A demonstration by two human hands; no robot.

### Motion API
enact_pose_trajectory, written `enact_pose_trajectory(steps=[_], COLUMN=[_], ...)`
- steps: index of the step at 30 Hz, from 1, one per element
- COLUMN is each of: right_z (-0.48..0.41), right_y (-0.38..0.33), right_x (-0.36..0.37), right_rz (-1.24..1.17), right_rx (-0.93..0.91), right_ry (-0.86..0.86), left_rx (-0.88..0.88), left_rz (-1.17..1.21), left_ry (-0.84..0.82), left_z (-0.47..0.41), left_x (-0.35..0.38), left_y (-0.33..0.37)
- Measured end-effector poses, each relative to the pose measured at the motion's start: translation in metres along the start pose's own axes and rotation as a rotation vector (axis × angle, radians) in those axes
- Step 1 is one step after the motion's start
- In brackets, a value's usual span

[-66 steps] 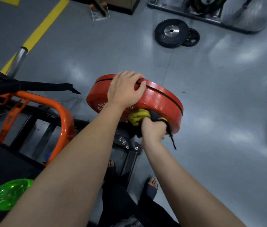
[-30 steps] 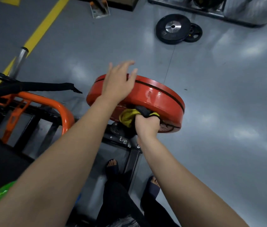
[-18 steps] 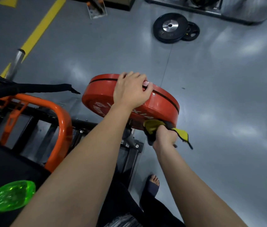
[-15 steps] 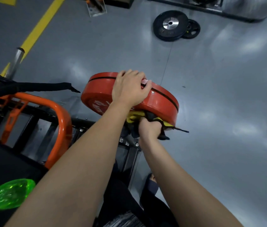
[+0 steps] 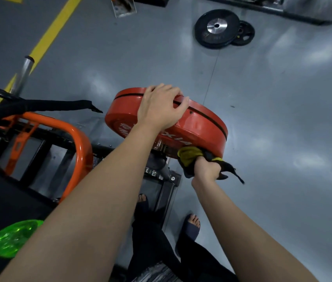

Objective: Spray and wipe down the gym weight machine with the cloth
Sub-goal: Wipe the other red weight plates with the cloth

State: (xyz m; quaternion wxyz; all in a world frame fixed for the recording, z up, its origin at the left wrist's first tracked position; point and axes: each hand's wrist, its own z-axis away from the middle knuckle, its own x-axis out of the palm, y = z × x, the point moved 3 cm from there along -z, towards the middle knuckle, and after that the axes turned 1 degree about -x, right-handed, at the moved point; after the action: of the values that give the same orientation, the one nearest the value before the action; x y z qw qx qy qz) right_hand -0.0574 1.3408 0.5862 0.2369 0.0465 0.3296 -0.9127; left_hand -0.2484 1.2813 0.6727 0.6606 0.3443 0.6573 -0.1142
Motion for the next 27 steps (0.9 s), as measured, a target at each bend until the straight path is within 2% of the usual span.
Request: enact_pose_trajectory(steps=[8,13,16,20,22,24,27], right_z=[0.035,0.033,0.02,0.004,0.006,0.023,0.054], right_y=[-0.006,-0.006,-0.004,-0.011,-0.015,-0.016,-0.012], right_x=[0.029,0.022,0.009,-0.007,-0.004,0.011,0.044], right_rz=[0.064,0.088,0.018,-0.099,-0.093,-0.077,-0.009], right_rx=[-0.192,-0.262,-0.194,-0.103,-0.108,-0.132,-0.206], right_ry=[-0.178,-0.282,-0.161,-0.029,-0.009,-0.027,-0.165], left_rx=[0.063,-0.077,-0.181,-0.3,-0.308,-0.222,-0.063], left_rz=[0.183,0.375,0.419,0.345,0.324,0.321,0.218], left_ry=[0.009,-0.027,-0.071,-0.082,-0.027,-0.015,-0.081], left_z=[-0.005,-0.009,-0.005,-0.001,-0.001,-0.005,-0.006], left_x=[-0.014,-0.007,-0.004,-0.008,-0.015,-0.019,-0.003], left_y=[-0.045,-0.104,-0.138,-0.16,-0.14,-0.089,-0.02])
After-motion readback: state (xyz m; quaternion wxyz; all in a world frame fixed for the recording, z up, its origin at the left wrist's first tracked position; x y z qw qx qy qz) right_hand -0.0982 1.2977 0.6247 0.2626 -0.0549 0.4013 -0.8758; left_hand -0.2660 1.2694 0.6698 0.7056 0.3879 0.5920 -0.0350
